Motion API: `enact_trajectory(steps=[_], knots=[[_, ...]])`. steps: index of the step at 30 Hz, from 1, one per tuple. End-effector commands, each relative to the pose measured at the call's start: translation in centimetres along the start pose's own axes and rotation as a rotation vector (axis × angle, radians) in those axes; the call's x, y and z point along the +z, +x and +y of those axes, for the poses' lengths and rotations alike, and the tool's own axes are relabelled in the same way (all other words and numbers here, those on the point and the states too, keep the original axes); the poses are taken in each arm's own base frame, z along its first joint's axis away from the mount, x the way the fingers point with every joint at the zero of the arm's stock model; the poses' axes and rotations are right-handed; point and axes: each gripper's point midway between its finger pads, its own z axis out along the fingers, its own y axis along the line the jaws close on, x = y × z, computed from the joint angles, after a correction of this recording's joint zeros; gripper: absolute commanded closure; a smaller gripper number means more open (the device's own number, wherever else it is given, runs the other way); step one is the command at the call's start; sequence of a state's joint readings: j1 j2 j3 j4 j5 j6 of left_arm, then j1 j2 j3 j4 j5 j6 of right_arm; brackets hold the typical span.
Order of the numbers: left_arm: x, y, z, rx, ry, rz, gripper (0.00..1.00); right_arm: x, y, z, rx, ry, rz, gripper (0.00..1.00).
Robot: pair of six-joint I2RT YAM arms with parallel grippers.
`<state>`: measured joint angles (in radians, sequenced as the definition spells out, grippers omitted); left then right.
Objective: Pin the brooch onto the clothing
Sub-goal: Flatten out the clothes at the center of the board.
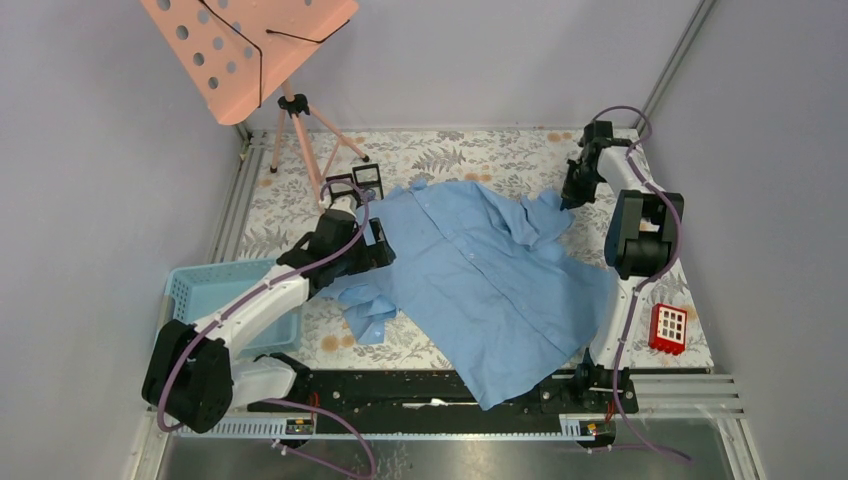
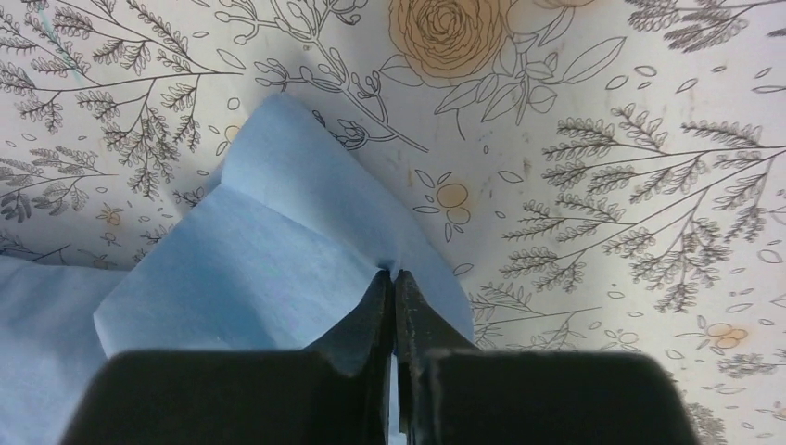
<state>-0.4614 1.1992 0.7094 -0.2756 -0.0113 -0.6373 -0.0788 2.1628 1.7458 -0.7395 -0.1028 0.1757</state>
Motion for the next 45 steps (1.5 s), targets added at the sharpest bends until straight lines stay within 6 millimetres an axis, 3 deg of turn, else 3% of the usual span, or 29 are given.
enact_trajectory(steps=[1, 11, 16, 19, 23, 28, 32, 34, 38, 41, 45], knots=[[-0.9, -1.1, -0.2, -0.014, 0.026, -0.051, 0.01, -3.5, -1.9, 0.0, -0.027, 0.036, -0.081, 1.00], [-2.0, -1.5, 0.4, -0.025, 0.024, -0.083, 0.01, -18.1, -8.8, -6.3, 0.083, 0.465, -0.550, 1.00], [-2.4, -1.6, 1.1, -0.022, 0.010, -0.099, 0.01, -23.5, -12.0, -7.6, 0.132, 0.560, -0.696, 1.00], [-2.6, -1.7, 1.4, -0.022, 0.003, -0.108, 0.01, -24.5, -12.9, -8.1, 0.150, 0.603, -0.727, 1.00], [-2.7, -1.7, 1.7, -0.020, 0.000, -0.113, 0.01, -23.9, -12.6, -10.2, 0.205, 0.740, -0.735, 1.00], [-2.8, -1.7, 2.0, -0.012, -0.008, -0.109, 0.01, -20.2, -11.7, -12.5, 0.194, 0.831, -0.662, 1.00], [-3.0, -1.8, 2.0, -0.013, -0.009, -0.115, 0.01, -19.2, -10.1, -14.3, 0.240, 0.915, -0.631, 1.00], [-3.0, -1.9, 2.0, -0.012, -0.008, -0.117, 0.01, -18.1, -10.4, -14.0, 0.255, 0.832, -0.656, 1.00], [-2.8, -1.9, 2.1, -0.013, -0.012, -0.112, 0.01, -17.5, -13.1, -12.5, 0.258, 0.657, -0.702, 1.00], [-2.7, -1.9, 2.2, -0.014, -0.017, -0.108, 0.01, -18.9, -15.6, -10.9, 0.289, 0.537, -0.784, 1.00], [-2.7, -2.1, 2.6, -0.016, -0.036, -0.112, 0.01, -21.3, -19.8, -8.6, 0.369, 0.212, -0.948, 1.00]])
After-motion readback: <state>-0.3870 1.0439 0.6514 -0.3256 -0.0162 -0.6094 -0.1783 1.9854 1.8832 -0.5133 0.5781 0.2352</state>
